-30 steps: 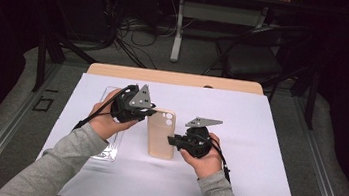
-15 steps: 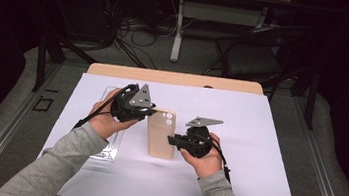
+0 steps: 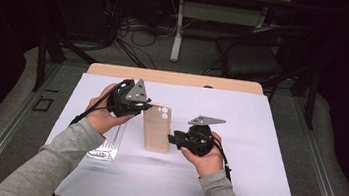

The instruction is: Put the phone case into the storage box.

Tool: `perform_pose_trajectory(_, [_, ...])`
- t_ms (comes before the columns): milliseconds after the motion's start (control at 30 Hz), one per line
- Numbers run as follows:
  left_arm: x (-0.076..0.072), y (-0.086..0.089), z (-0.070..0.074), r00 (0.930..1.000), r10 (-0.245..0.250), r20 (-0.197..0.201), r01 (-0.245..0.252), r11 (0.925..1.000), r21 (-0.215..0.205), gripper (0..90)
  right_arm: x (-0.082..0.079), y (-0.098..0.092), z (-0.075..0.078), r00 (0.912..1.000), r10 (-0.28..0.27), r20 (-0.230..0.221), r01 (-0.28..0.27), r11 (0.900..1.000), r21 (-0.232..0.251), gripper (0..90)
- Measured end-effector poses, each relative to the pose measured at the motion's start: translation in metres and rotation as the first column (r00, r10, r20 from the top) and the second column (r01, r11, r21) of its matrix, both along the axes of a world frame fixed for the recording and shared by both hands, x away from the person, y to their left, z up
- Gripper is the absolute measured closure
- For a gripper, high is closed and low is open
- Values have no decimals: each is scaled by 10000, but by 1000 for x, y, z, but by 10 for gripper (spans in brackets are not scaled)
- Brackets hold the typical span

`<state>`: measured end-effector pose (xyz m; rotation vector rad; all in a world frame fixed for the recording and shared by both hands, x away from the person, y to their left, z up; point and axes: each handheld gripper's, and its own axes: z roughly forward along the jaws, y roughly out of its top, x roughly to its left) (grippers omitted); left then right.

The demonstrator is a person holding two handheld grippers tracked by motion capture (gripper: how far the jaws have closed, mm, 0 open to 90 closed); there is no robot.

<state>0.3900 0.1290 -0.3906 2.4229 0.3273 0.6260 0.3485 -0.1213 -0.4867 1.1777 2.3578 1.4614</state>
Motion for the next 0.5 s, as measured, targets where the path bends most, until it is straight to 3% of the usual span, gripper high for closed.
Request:
perform_pose_trajectory(300, [13, 9, 1, 9997, 232, 104, -229, 9995, -224, 795, 2, -4, 1, 9990, -349, 283, 354, 9992, -169, 518])
perform_pose_trajectory(500, [20, 12, 4, 9992, 325, 230, -318, 9991, -291, 794, 3, -7, 1, 9977, -417, 530, 450, 9970, -625, 476])
